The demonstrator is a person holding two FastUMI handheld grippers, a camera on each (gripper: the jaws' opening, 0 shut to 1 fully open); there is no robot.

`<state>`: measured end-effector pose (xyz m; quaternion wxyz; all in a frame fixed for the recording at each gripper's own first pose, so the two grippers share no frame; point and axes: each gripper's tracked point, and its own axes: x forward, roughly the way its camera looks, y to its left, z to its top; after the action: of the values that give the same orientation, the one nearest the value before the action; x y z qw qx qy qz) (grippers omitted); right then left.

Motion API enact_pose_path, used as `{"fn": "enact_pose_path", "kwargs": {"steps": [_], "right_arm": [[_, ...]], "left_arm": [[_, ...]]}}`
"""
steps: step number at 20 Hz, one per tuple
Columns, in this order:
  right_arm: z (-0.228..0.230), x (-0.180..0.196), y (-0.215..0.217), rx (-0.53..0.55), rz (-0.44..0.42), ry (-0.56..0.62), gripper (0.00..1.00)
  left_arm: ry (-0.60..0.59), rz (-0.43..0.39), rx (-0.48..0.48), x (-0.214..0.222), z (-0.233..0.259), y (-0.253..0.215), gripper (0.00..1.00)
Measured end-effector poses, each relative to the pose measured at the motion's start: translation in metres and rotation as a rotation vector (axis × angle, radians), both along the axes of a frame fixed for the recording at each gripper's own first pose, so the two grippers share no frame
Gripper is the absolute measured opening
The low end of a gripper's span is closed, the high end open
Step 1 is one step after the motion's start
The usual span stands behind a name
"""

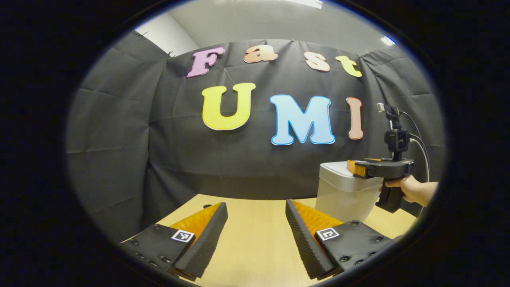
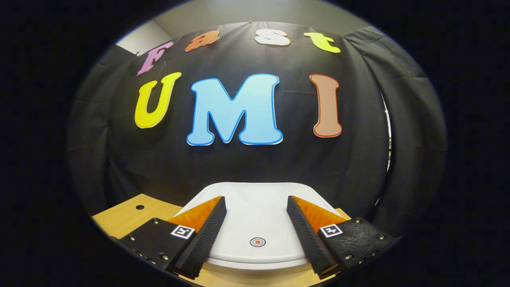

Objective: Press the lid of the desktop garbage bin to open it, pick up the crumpled paper on the desktop and throw it into the bin, then pick up the pop can on the desktop and drop it into the bin, and finally close the garbage bin lid.

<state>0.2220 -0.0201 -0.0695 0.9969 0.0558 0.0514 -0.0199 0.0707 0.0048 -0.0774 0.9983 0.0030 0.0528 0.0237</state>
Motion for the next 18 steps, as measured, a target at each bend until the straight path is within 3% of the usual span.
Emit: {"fn": "enact_pose_path", "kwargs": {"steps": [8,11,18], "right_arm": [[-0.001,-0.003,-0.001,0.004,-0.021,-0.009,0.99],[0.004,-0.003,-0.003,0.022,-0.056,-0.043,0.99],[0.005,-0.028,-0.004,0.002,-0.036,0.046,0.98]], "left_arm": [[-0.037,0.017,0.006,-0.008,0.014,-0.005,0.96],[-0.044,0.027,0.011,-0.033,0.024,-0.008,0.96],[-0.034,0.106,0.015,-0.061,0.03,-0.01,0.96]]}}
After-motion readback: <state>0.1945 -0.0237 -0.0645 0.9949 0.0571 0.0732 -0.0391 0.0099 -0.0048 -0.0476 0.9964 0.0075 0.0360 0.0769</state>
